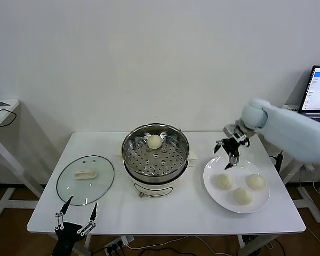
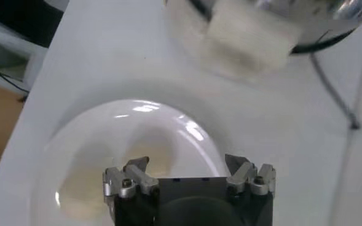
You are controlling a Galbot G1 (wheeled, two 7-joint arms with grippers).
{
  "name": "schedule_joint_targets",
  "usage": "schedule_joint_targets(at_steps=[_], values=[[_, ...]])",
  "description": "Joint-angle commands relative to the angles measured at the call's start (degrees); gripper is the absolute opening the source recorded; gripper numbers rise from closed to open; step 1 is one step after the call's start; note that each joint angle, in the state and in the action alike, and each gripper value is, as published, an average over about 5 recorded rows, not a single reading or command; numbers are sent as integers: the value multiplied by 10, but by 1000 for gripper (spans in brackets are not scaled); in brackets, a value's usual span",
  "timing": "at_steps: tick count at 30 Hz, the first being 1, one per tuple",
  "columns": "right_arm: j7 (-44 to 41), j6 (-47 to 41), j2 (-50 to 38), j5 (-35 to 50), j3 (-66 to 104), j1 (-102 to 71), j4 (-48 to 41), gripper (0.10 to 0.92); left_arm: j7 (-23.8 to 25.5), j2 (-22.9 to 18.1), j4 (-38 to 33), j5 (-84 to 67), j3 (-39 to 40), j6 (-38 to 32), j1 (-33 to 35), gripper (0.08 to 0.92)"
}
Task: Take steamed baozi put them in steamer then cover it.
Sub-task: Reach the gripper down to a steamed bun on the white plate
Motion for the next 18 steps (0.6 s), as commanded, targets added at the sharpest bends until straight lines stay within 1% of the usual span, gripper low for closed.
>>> schedule_joint_targets(at_steps=[1, 16, 18], values=[[23, -32, -19, -21, 15, -82, -9, 823, 0, 0, 5, 1, 2, 0, -1, 823], [47, -21, 30, -47, 55, -112, -63, 823, -1, -3, 6, 1, -5, -5, 1, 823], [46, -20, 31, -50, 54, -110, -63, 810, -2, -3, 5, 1, -6, -5, 1, 823]])
